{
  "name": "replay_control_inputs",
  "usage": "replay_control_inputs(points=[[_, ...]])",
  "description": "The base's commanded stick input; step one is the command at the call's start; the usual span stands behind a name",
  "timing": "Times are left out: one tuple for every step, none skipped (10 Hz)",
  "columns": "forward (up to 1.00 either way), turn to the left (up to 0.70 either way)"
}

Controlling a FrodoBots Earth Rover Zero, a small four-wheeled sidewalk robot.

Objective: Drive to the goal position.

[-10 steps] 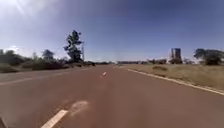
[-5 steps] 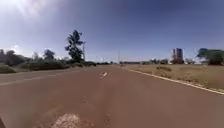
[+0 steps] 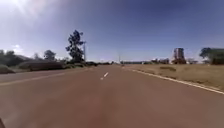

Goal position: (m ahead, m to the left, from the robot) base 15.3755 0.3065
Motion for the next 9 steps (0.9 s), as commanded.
replay_control_inputs(points=[[1.00, -0.37], [1.00, -0.37], [1.00, -0.37], [1.00, -0.37], [1.00, -0.37], [1.00, -0.24], [1.00, -0.05], [1.00, 0.00], [1.00, 0.00]])
